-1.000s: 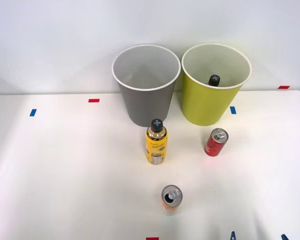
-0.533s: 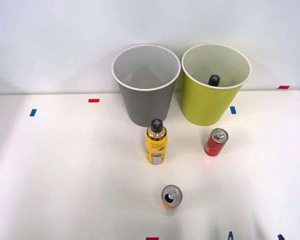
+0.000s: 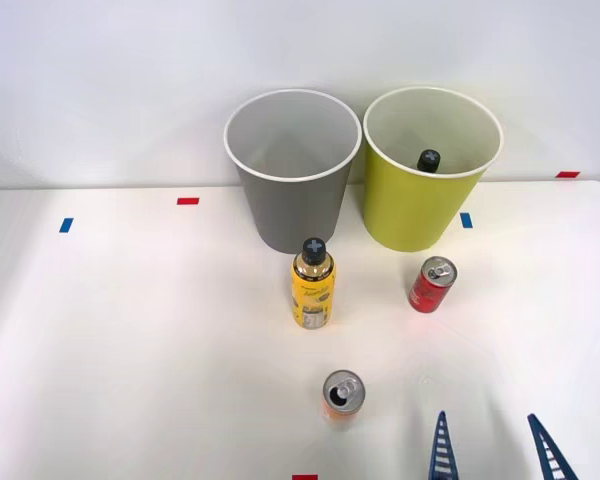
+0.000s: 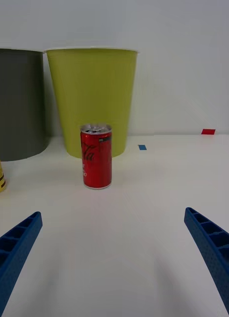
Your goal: Put cans in the gray bin, plastic bottles in the light green bin
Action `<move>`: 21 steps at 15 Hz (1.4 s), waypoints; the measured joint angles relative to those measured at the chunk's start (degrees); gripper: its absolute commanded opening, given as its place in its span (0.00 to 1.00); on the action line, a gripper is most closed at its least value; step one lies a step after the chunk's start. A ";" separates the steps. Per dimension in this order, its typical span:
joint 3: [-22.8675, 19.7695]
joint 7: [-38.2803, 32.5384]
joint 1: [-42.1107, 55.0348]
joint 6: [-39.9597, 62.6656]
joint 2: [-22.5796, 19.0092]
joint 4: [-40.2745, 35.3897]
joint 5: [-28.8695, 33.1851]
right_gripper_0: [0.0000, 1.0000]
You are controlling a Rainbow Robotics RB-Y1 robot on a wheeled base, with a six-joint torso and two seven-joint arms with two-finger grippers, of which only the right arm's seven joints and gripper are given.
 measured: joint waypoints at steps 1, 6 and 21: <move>-0.21 0.11 -1.31 1.25 0.15 -0.04 -0.10 1.00; -1.43 0.69 -8.15 8.85 1.40 -0.02 -0.57 1.00; -6.92 1.88 -28.32 16.04 4.55 9.30 -2.17 1.00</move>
